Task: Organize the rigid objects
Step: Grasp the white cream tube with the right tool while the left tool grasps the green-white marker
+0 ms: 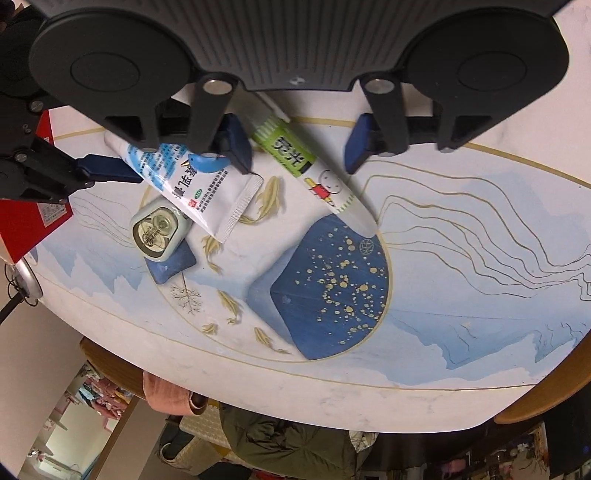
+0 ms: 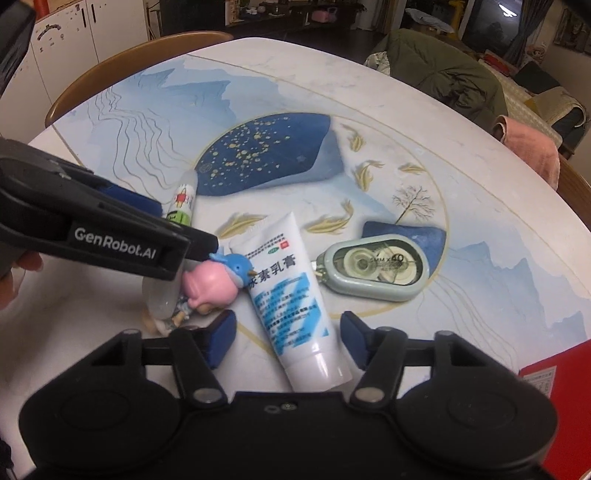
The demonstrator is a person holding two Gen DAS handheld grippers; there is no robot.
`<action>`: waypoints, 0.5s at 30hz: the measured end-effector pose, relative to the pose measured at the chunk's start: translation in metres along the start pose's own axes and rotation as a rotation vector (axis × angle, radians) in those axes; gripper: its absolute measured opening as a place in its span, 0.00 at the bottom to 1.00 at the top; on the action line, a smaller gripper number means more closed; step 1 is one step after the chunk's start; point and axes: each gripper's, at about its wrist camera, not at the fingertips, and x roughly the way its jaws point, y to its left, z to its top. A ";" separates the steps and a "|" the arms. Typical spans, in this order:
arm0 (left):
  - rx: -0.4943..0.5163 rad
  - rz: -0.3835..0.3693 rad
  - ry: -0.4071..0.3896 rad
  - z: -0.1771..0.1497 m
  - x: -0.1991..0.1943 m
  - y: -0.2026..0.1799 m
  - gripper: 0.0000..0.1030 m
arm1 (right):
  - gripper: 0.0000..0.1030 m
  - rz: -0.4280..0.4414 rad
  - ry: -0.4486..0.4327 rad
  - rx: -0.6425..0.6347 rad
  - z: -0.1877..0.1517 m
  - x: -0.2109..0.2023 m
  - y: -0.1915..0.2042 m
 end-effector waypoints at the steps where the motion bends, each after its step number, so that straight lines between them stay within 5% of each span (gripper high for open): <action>1: 0.003 0.001 0.000 0.000 0.000 0.000 0.42 | 0.53 -0.007 -0.001 -0.002 0.000 0.000 0.001; 5: 0.013 0.008 -0.006 -0.001 -0.001 -0.001 0.35 | 0.40 -0.009 0.005 0.014 -0.001 0.000 -0.001; 7: 0.022 0.017 0.005 -0.002 0.000 -0.001 0.20 | 0.38 -0.018 0.004 0.017 -0.003 -0.001 0.000; 15: 0.021 -0.002 -0.002 -0.005 -0.003 0.008 0.17 | 0.34 -0.028 0.009 0.126 -0.013 -0.010 -0.002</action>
